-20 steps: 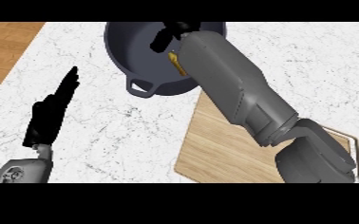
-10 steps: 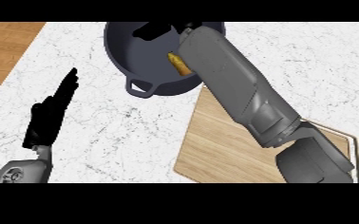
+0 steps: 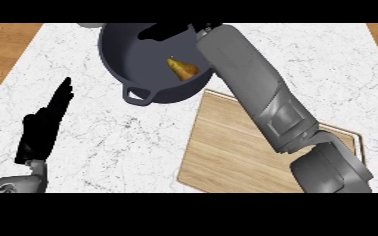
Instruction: Pick the pear from the tray and place it in the pot
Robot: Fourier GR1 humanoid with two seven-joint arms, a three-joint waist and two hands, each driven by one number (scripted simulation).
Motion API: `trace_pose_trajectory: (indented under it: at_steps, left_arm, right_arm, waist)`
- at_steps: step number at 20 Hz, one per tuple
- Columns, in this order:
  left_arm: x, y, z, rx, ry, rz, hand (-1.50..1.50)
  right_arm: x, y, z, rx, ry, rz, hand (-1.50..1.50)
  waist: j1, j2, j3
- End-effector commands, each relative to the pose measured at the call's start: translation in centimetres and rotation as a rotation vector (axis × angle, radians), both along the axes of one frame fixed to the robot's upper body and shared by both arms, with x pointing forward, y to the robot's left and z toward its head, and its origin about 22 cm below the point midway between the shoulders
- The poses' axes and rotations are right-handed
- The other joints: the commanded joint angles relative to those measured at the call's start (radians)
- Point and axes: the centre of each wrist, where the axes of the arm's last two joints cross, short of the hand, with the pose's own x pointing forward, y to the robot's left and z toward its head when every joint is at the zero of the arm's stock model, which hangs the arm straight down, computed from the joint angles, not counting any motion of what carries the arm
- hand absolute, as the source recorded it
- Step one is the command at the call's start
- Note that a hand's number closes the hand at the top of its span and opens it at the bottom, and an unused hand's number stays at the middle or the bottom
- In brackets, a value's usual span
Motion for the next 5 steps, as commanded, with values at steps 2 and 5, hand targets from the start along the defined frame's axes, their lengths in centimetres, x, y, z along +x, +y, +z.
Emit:
trace_pose_trajectory:
  at_steps: [2,5]
  left_arm:
    - [-1.1,0.6,-0.6,0.002,0.016,0.042,0.00]
    - [-2.3,1.3,-0.4,0.006,0.024,0.057,0.00]
  right_arm:
    - [0.2,-2.3,-3.8,0.071,0.032,0.068,-1.50]
    - [1.2,-6.0,-4.0,0.109,0.026,0.066,-1.50]
  waist:
    - [-0.045,-0.013,0.001]
    - [-0.053,-0.017,0.001]
